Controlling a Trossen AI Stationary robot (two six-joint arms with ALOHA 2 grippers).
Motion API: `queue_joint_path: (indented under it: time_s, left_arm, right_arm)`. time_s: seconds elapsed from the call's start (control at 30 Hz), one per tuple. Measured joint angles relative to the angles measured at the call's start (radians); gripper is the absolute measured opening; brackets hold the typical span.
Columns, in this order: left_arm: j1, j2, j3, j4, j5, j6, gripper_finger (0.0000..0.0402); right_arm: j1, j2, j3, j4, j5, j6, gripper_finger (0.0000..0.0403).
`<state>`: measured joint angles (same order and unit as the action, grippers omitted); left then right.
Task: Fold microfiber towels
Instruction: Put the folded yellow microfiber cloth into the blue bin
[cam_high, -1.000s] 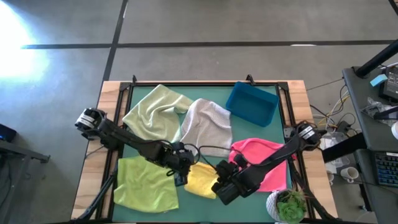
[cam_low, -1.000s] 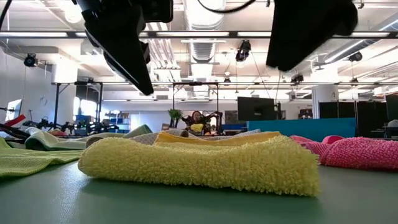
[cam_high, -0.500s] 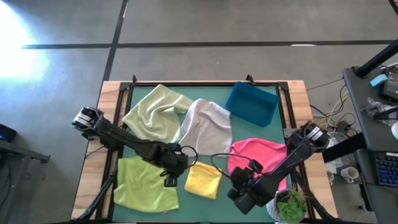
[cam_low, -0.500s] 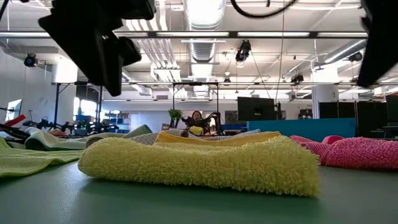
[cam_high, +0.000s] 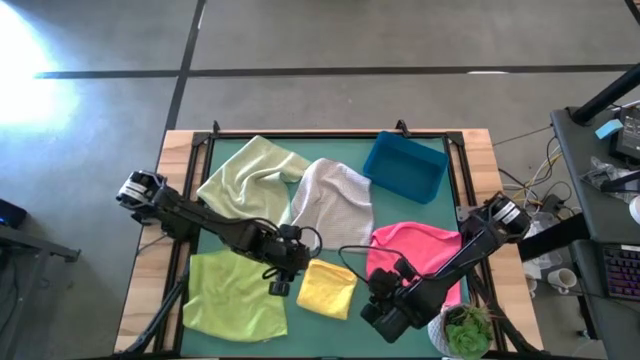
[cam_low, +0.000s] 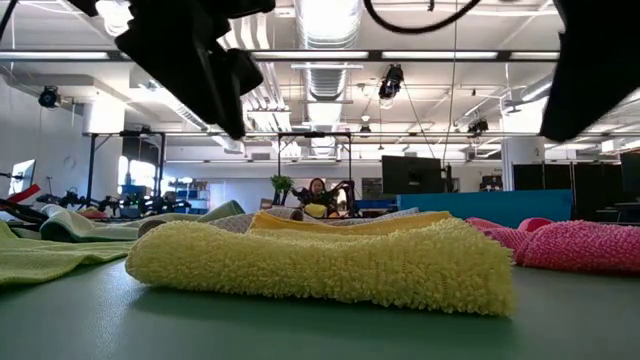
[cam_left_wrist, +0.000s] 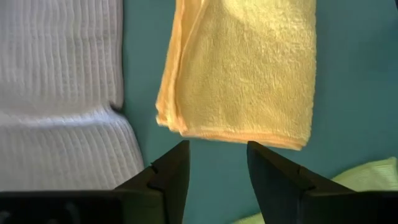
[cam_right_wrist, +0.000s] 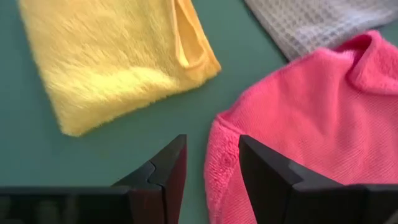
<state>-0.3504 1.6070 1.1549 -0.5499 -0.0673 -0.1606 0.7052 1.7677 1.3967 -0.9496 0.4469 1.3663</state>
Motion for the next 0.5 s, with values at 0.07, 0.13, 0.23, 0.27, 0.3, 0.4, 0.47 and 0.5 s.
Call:
queue_joint_path:
  time_s: [0.07, 0.13, 0.23, 0.27, 0.3, 0.4, 0.47, 0.5]
  left_arm:
    - [0.002, 0.0, 0.0, 0.009, -0.002, 0.068, 0.0144]
    - [0.003, 0.0, 0.0, 0.012, -0.002, 0.117, 0.0144]
    - [0.002, 0.0, 0.0, 0.012, -0.003, 0.165, 0.0144]
    - [0.002, 0.0, 0.0, 0.014, -0.003, 0.174, 0.0144]
    - [0.002, 0.0, 0.0, 0.016, -0.003, 0.182, 0.0144]
    - [0.003, 0.0, 0.0, 0.025, -0.005, 0.224, 0.0144]
    - [0.007, 0.0, -0.006, 0.037, -0.006, 0.245, 0.0144]
    - [0.01, 0.0, -0.016, 0.057, -0.006, 0.246, 0.0144]
  right_arm:
    - [-0.002, -0.031, 0.015, 0.004, 0.034, -0.014, 0.0134]
    - [-0.001, -0.068, 0.026, 0.003, 0.102, -0.034, 0.0132]
    - [0.0, -0.129, 0.028, -0.002, 0.228, -0.072, 0.0132]
    - [-0.001, -0.15, 0.027, -0.006, 0.266, -0.079, 0.0133]
    - [-0.001, -0.171, 0.024, -0.013, 0.3, -0.097, 0.0134]
    - [-0.002, -0.221, 0.016, -0.041, 0.352, -0.16, 0.0138]
    - [-0.003, -0.248, -0.002, -0.071, 0.364, -0.179, 0.0141]
    - [-0.003, -0.259, -0.014, -0.076, 0.366, -0.18, 0.0143]
